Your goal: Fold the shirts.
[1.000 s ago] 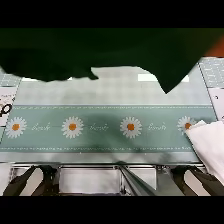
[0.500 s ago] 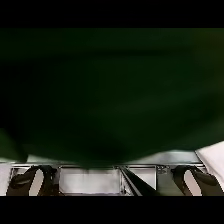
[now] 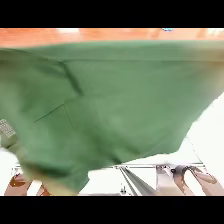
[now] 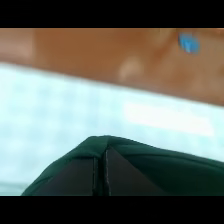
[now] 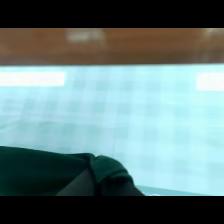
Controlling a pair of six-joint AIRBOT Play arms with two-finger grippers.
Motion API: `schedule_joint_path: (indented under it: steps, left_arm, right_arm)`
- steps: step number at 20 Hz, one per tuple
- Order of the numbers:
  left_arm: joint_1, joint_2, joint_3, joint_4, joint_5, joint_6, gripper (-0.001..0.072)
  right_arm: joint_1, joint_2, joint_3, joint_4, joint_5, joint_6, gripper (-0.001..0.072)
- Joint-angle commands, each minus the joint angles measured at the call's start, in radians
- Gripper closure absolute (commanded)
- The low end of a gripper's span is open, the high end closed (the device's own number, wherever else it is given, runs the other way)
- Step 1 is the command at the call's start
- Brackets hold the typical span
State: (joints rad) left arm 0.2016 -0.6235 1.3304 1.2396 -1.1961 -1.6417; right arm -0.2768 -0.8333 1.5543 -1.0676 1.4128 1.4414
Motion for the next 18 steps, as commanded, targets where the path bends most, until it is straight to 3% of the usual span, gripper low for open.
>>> schedule_joint_path:
  steps: [1,7,9,13,18]
  left_arm:
    - [-0.009,-0.188,-0.199,-0.165,0.196,0.054,0.0683]
    - [-0.07,-0.729,-0.114,-0.24,0.51,0.085,0.0683]
    - [-0.085,-0.898,-0.002,-0.257,0.516,0.085,0.0683]
    - [-0.09,-1.128,0.2,-0.335,0.441,0.084,0.0683]
    - [-0.072,-1.139,0.223,-0.406,0.32,0.072,0.0683]
  right_arm:
    - [0.0,-0.199,-0.107,0.123,-0.081,-0.076,0.069]
    - [0.0,-0.699,-0.068,0.312,-0.336,-0.208,0.069]
    - [0.0,-0.842,0.006,0.426,-0.39,-0.265,0.069]
    - [0.019,-1.069,0.214,0.378,-0.36,-0.187,0.069]
    - [0.002,-1.11,0.246,0.328,-0.317,-0.147,0.069]
